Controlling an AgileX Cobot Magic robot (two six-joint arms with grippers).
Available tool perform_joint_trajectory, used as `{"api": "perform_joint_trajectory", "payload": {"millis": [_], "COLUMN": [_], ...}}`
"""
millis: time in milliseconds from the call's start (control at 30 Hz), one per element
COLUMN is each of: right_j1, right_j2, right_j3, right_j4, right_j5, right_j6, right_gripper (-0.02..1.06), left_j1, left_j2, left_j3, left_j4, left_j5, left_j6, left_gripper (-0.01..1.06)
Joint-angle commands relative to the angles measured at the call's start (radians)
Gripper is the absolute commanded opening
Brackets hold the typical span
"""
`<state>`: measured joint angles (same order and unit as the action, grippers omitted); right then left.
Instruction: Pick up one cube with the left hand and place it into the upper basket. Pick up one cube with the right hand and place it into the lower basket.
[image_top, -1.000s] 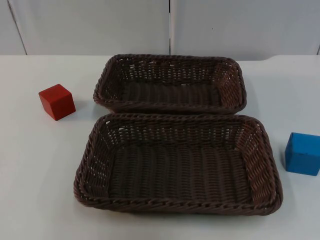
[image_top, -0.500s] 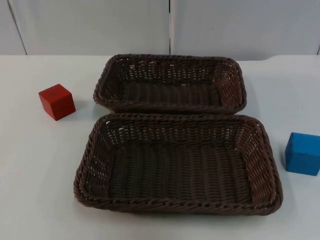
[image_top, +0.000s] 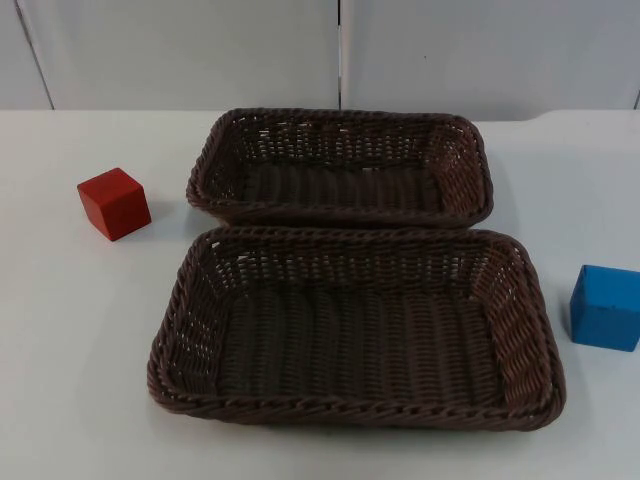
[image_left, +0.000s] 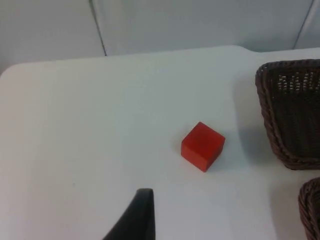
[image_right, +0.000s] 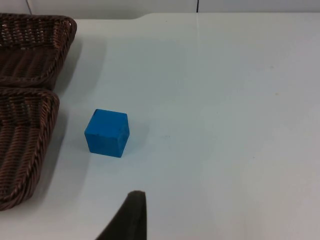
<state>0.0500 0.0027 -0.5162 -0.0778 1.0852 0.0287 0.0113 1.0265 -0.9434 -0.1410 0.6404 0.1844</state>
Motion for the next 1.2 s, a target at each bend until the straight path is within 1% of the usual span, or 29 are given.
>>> {"api": "perform_joint_trajectory", "payload": {"millis": [0,67,100,233,267,333,367,467,533,567,667,700,833,1067,1167], "right_j1": [-0.006,-0.006,-0.006,-0.006,-0.006,-0.006,-0.006,-0.006,-0.006,-0.006,-0.006,-0.006,-0.006,-0.006,-0.006], "right_j2": [-0.003,-0.003,-0.003,-0.003,-0.003,-0.003,-0.003,-0.003,-0.003,-0.003,-0.003,-0.003,-0.003,-0.003,-0.003], "right_j3": [0.002,0.002,0.002,0.002,0.002,0.002,0.002,0.002,0.002,0.002,0.002,0.002,0.002,0.002,0.002], "right_j4": [-0.002,-0.002,-0.002,-0.002,-0.002,-0.002,-0.002,-0.002,-0.002,-0.002,-0.002,-0.002,-0.002,-0.002,-0.002], "right_j5": [-0.008,-0.008,-0.008,-0.008,-0.008,-0.008,-0.008,-0.008,-0.008,-0.008,-0.008,-0.008,-0.008,-0.008,-0.008], "right_j6": [-0.002,-0.002,-0.002,-0.002,-0.002,-0.002,-0.002,-0.002,-0.002,-0.002,-0.002,-0.002,-0.002,-0.002,-0.002], "right_gripper": [1.05,1.05,1.05,1.05,1.05,1.05,1.05,1.05,1.05,1.05,1.05,1.05,1.05,1.05,1.05], "left_j1": [0.002,0.000,0.000,0.000,0.000,0.000,0.000,-0.004,-0.028,-0.028,-0.101,-0.101,-0.169,-0.180,-0.180], "left_j2": [0.024,0.070,0.070,0.144,0.144,0.188,0.188,0.241,0.273,0.273,0.345,0.345,0.448,0.563,0.628], "left_j3": [-0.017,-0.029,-0.029,-0.051,-0.051,-0.054,-0.054,-0.059,-0.068,-0.068,-0.092,-0.092,-0.148,-0.203,-0.232], "left_j4": [-0.039,-0.108,-0.108,-0.208,-0.208,-0.260,-0.260,-0.298,-0.304,-0.304,-0.304,-0.304,-0.264,-0.251,-0.211], "left_j5": [-0.010,-0.010,-0.010,-0.008,-0.008,-0.010,-0.010,-0.011,-0.018,-0.018,-0.070,-0.070,-0.076,-0.076,-0.083], "left_j6": [0.038,0.122,0.122,0.240,0.240,0.302,0.302,0.354,0.395,0.395,0.412,0.412,0.412,0.412,0.412], "left_gripper": [1.05,1.05,1.05,1.05,1.05,1.05,1.05,1.05,1.05,1.05,1.05,1.05,1.05,1.05,1.05]}}
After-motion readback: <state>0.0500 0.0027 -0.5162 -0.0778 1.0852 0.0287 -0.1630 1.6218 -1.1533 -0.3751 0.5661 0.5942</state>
